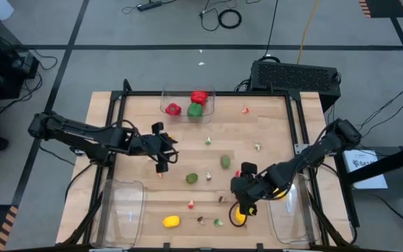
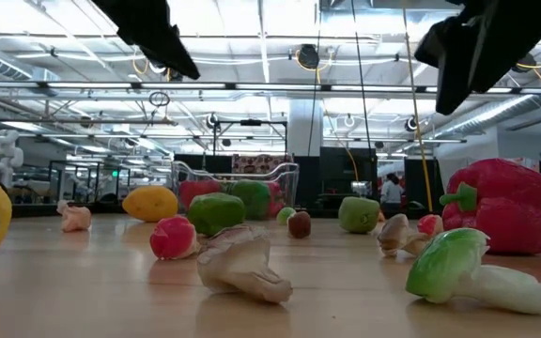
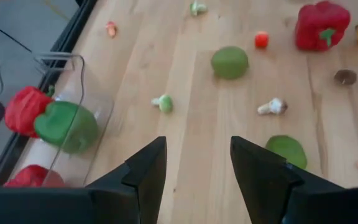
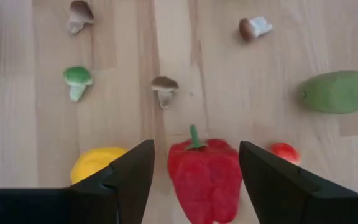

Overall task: Sort produce into baskets
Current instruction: Put the red bell pepper into the top transparent bin

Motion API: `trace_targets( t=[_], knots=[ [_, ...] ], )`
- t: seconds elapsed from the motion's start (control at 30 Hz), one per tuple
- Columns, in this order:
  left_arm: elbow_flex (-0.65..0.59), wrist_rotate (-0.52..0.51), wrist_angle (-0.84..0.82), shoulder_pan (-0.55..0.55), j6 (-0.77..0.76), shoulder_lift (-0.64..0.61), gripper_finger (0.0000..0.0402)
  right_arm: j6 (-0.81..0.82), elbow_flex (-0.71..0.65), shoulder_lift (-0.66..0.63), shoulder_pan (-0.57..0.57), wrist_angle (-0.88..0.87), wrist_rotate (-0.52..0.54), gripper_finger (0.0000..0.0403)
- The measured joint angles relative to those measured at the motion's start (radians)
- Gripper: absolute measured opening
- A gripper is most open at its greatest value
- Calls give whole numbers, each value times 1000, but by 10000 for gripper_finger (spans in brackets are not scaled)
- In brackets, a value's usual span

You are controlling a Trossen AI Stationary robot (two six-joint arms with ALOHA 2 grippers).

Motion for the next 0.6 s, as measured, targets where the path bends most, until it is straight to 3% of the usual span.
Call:
trace_targets(
  t=[0.3,0.6],
  knots=[
    [-2,0,-43,-28,-71,-3,183,-78,67,150,-35,8,-60,226],
    [-2,-18,-47,-71,-104,-3,183,-174,175,230,-42,-155,-80,226]
  ],
)
